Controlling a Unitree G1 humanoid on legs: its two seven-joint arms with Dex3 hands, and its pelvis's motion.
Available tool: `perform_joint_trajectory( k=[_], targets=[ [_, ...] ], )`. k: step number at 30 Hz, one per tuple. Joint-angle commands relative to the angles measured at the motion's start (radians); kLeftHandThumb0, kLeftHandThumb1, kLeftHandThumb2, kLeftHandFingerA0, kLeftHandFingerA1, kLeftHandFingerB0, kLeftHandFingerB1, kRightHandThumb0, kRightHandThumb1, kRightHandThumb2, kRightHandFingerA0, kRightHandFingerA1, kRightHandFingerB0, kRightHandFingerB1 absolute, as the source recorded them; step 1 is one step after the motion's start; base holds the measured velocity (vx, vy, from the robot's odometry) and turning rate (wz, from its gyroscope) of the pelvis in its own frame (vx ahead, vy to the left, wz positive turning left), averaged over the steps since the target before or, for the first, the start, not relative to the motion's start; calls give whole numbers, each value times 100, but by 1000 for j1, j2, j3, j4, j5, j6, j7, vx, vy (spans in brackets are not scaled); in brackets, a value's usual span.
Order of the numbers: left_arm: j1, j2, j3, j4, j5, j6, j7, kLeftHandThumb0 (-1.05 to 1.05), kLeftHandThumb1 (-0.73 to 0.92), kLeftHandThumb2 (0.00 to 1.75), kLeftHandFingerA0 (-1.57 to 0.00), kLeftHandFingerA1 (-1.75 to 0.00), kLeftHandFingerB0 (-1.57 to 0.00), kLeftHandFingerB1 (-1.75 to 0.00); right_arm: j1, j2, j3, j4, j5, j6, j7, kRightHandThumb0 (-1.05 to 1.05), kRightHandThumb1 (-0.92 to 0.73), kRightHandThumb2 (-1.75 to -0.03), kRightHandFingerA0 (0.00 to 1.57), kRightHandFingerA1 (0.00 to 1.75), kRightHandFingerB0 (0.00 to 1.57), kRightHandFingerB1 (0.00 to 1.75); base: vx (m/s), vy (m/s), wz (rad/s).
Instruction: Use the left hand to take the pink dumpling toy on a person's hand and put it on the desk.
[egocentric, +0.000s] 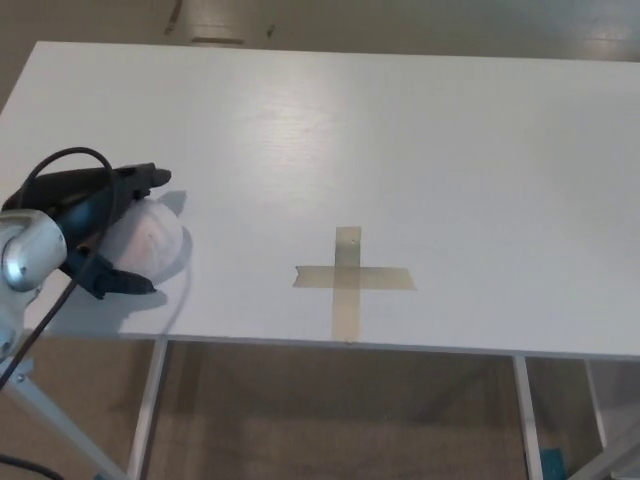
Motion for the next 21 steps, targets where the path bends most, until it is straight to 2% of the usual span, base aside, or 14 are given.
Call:
perform_joint_trajectory(
  k=[1,12,19,21],
  targets=[
    [24,-2,55,-62,-57,90,-72,-87,53,57,0,0,0,-4,7,-6,1,3,0,15,13,-25,-70,-61,57,43,51,42,0,0,0],
    [-44,77,198,-255,-153,158,-216,-91,54,59,0,0,0,-1,10,-8,2,2,0,10,17,-25,-70,-61,57,43,50,41,0,0,0],
    [-34,109,316,-395,-234,178,-243,-92,50,64,0,0,0,-1,14,-9,6,-1,-3,10,15,-26,-70,-61,57,43,49,41,0,0,0],
    [6,128,378,-481,-275,150,-247,-93,49,65,0,0,0,-1,12,-9,5,0,-3,11,14,-26,-70,-61,56,43,48,41,0,0,0]
  ],
)
